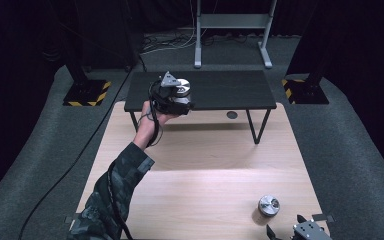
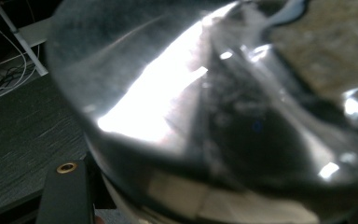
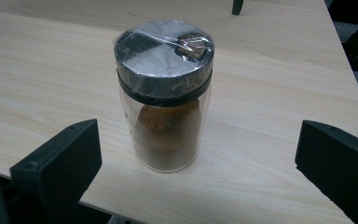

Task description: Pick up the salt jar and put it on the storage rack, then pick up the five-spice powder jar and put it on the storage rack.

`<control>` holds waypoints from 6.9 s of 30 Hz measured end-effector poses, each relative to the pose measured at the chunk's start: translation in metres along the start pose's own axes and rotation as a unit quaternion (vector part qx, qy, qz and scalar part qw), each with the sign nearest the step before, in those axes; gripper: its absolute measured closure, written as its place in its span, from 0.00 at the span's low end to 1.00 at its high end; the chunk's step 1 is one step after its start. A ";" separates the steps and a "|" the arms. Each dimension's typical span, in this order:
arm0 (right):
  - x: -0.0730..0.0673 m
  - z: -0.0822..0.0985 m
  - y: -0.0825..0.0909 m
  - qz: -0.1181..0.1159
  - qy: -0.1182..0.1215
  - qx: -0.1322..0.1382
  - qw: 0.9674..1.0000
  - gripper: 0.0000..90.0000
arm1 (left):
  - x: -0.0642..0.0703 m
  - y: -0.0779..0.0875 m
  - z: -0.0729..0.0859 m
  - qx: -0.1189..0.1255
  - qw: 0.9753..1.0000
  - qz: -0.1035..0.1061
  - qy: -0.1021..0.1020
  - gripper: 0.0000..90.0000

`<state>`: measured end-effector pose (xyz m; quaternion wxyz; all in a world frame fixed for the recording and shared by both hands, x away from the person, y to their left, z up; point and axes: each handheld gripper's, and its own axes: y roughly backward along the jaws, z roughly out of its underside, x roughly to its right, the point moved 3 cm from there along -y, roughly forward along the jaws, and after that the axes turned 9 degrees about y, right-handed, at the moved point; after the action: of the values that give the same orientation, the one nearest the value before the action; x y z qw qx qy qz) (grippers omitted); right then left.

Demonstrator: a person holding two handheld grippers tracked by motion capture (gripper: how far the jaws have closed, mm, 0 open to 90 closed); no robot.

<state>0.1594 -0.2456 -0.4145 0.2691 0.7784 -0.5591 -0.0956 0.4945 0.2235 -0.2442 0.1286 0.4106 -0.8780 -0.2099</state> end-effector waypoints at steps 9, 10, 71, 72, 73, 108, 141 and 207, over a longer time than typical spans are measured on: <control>0.000 0.000 0.000 -0.001 -0.001 0.000 1.000 0.00 | -0.003 -0.009 -0.008 -0.003 1.000 -0.006 0.007 0.34; 0.000 0.000 0.000 -0.001 -0.001 0.001 1.000 0.00 | -0.003 -0.010 -0.010 -0.006 1.000 -0.007 0.006 0.34; 0.002 0.002 0.000 0.001 -0.004 0.000 1.000 0.00 | -0.017 -0.056 -0.015 0.010 0.998 -0.031 0.061 0.34; 0.002 0.002 0.000 0.001 -0.004 0.000 1.000 0.00 | -0.016 -0.056 -0.015 0.012 0.998 -0.033 0.061 0.33; 0.002 0.002 0.000 0.001 -0.004 0.001 1.000 0.00 | -0.015 -0.056 -0.013 0.015 0.997 -0.037 0.062 0.27; -0.003 0.001 -0.005 -0.001 0.002 -0.002 1.000 0.00 | 0.011 0.054 0.169 -0.034 0.995 -0.097 -0.012 0.00; -0.005 0.002 -0.013 0.000 -0.002 -0.006 1.000 0.00 | -0.017 0.047 0.268 -0.115 0.987 -0.079 0.077 0.00; -0.045 0.046 -0.086 0.053 -0.033 0.095 0.994 0.32 | -0.019 0.045 0.266 -0.119 0.988 -0.069 0.074 0.00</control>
<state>0.1934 -0.1985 -0.5051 0.1802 0.7663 -0.6144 -0.0538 0.3708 0.3338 -0.4576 0.2266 0.4665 -0.8043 -0.2901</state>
